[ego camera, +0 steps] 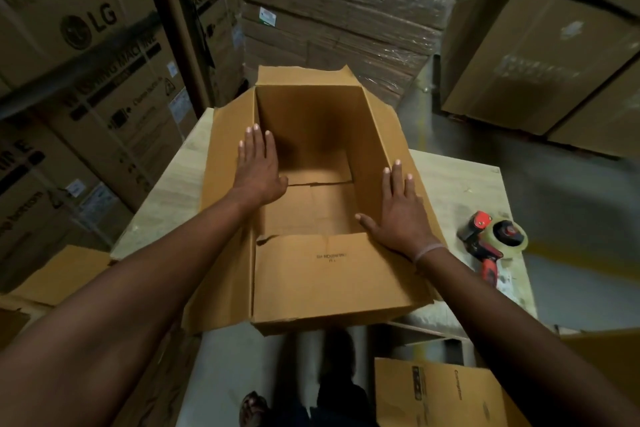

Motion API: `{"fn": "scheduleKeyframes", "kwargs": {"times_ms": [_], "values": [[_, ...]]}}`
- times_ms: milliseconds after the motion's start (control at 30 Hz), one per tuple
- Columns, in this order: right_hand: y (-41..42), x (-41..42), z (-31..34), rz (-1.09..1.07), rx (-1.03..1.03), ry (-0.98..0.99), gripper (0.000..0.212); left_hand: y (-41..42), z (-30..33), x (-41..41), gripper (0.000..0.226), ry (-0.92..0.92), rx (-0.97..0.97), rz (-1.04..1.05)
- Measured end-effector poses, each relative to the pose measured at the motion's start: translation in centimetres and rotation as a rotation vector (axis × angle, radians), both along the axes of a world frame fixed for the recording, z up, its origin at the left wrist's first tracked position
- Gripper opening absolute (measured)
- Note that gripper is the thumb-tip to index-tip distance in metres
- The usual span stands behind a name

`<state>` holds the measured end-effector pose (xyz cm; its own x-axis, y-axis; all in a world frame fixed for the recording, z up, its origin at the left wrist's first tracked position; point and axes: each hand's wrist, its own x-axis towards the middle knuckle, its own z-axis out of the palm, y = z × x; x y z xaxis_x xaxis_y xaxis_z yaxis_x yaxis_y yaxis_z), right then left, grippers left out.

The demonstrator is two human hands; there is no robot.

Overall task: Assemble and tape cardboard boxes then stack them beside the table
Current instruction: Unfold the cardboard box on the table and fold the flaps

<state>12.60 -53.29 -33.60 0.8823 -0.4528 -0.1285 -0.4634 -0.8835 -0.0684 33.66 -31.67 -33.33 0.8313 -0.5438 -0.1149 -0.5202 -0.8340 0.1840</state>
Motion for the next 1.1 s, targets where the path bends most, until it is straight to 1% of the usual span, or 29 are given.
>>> {"fn": "scheduleKeyframes", "kwargs": {"times_ms": [100,300,367,467,533,600,633,667,700,733,767,800,833,867,900,933,1000,1067,1100], "values": [[-1.9,4.0,0.7,0.016,0.063,-0.025,0.108,-0.5,0.1,1.5,0.107,0.001,-0.025,0.031],[-6.7,15.0,1.2,0.059,0.167,-0.054,0.103,-0.8,-0.6,2.8,0.107,0.009,-0.016,0.093],[-8.4,19.1,1.4,0.044,0.211,-0.068,0.102,-0.8,-0.9,3.0,0.107,0.002,-0.01,0.085],[-10.5,24.4,2.2,-0.023,0.32,-0.146,0.103,-0.4,-1.2,3.4,0.105,0.016,-0.012,0.074],[-11.8,27.4,2.5,-0.093,0.442,-0.181,0.109,-0.2,-1.3,3.5,0.105,0.015,-0.013,0.069],[-13.0,29.7,2.9,-0.219,0.655,-0.195,0.128,-0.2,-1.4,3.5,0.105,0.01,-0.018,0.066],[-13.9,30.9,2.5,-0.292,0.777,-0.215,0.14,-0.2,-1.4,3.5,0.106,0.005,-0.027,0.065],[-15.5,32.5,1.3,-0.346,0.897,-0.24,0.147,-0.3,-1.5,3.5,0.108,-0.001,-0.034,0.064],[-17.1,33.9,0.1,-0.356,1.022,-0.276,0.146,-0.3,-1.5,3.6,0.11,-0.004,-0.039,0.063],[-18.9,35.4,-1.3,-0.334,1.157,-0.32,0.14,-0.3,-1.6,3.6,0.113,-0.002,-0.042,0.062],[-18.8,35.4,-0.9,-0.329,1.284,-0.377,0.132,-0.2,-1.6,3.7,0.115,0.004,-0.05,0.061],[-17.8,34.6,0.7,-0.342,1.395,-0.44,0.12,0.0,-1.6,3.8,0.117,0.014,-0.064,0.063],[-16.5,33.4,2.4,-0.345,1.448,-0.515,0.103,0.1,-1.6,3.8,0.119,0.027,-0.085,0.068],[-15.3,32.1,4.0,-0.349,1.47,-0.552,0.082,0.2,-1.5,3.8,0.119,0.039,-0.112,0.073],[-14.1,31.0,5.6,-0.379,1.482,-0.573,0.066,0.4,-1.5,3.8,0.119,0.054,-0.14,0.077],[-13.5,30.3,6.5,-0.393,1.481,-0.609,0.063,0.5,-1.4,3.8,0.118,0.073,-0.174,0.08],[-13.3,29.2,6.8,-0.394,1.492,-0.687,0.071,0.9,-1.0,3.8,0.113,0.126,-0.252,0.084],[-13.3,27.7,6.9,-0.376,1.506,-0.647,0.075,1.5,-0.9,4.0,0.105,0.191,-0.327,0.089],[-13.3,26.9,6.8,-0.35,1.473,-0.593,0.078,1.9,-0.9,4.1,0.1,0.225,-0.355,0.097]]}}
